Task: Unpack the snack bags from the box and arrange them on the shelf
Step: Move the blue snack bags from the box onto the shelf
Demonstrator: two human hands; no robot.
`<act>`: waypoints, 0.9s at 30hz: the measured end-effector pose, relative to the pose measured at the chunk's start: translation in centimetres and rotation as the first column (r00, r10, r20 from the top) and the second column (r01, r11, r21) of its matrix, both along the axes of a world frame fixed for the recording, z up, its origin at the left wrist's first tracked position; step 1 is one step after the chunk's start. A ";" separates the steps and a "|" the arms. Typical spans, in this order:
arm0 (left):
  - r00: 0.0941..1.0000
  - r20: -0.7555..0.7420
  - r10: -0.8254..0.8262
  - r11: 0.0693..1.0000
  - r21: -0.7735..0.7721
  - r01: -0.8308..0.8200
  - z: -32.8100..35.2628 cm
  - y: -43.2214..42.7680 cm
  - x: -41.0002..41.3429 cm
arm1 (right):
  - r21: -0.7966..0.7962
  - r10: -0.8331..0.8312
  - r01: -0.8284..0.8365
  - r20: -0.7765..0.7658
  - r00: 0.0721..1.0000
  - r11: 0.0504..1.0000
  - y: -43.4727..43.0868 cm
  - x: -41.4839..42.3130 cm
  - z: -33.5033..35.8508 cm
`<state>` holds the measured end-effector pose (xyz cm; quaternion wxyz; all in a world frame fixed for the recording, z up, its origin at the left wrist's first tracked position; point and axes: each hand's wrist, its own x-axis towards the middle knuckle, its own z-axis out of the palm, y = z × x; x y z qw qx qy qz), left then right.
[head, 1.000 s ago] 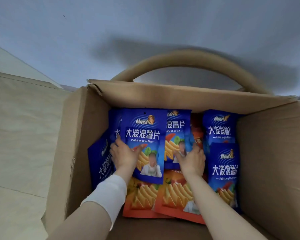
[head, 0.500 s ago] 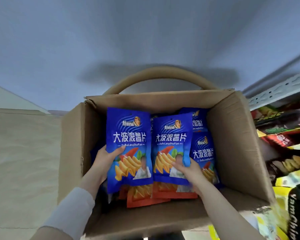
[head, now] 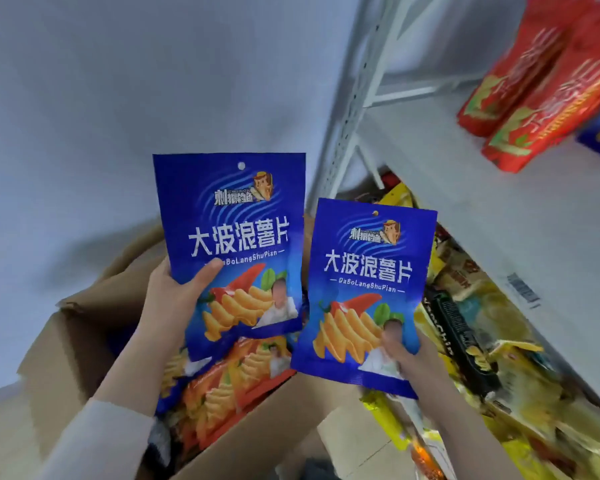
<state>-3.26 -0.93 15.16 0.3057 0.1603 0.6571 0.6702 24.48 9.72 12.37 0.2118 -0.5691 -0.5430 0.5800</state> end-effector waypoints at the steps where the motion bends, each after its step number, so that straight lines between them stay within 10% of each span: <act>1: 0.999 -0.035 -0.039 0.999 0.024 0.040 1.3 1.6 1.3 | 0.026 -0.039 0.039 -0.007 0.999 0.999 0.5 1.8 1.1; 16: 0.811 -0.380 -0.445 0.809 0.219 0.546 11.6 29.8 29.3 | 0.320 -0.561 0.611 -0.243 0.791 0.724 12.6 29.8 10.4; 27: 0.679 -0.388 -0.623 0.654 0.218 0.724 11.9 50.2 35.4 | 0.369 -0.690 0.738 -0.280 0.668 0.565 28.8 34.2 11.0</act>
